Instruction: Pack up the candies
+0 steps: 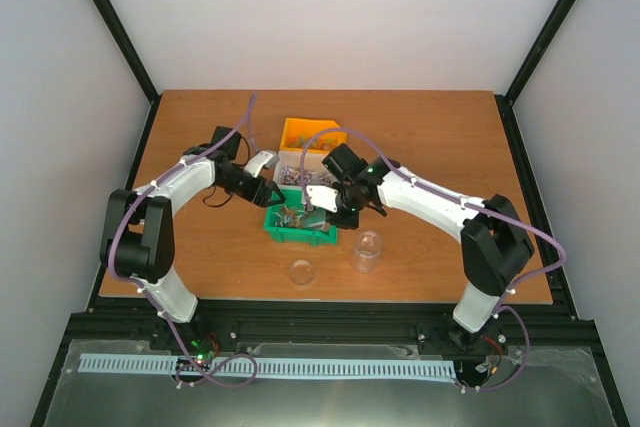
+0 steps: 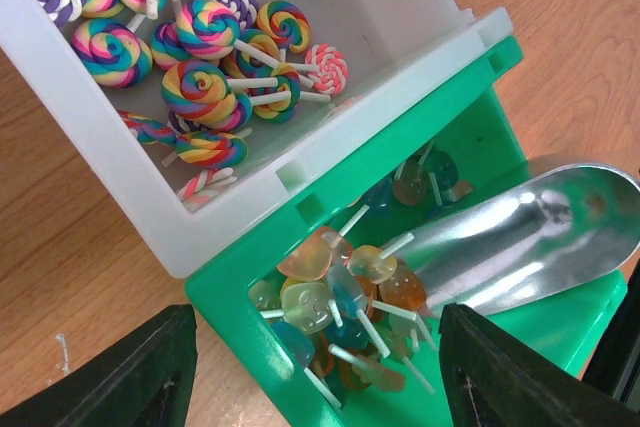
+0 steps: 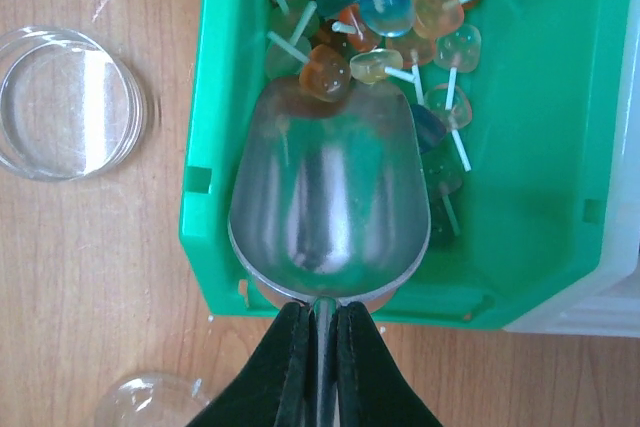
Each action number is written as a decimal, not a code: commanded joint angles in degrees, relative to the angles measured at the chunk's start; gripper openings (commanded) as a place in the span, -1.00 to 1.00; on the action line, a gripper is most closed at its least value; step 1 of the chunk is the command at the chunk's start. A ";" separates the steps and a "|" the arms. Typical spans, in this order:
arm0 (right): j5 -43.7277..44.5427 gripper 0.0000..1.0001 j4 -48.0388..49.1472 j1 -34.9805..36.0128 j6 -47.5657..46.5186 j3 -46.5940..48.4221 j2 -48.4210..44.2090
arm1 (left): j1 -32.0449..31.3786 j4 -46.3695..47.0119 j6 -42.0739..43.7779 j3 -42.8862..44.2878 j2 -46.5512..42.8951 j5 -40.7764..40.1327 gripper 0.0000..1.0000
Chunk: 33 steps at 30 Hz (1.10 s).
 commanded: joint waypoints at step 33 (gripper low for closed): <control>-39.14 -0.94 43.25 -14.34 7.08 -25.84 -5.67 | 0.43 -1.07 0.59 2.48 1.40 -0.08 0.51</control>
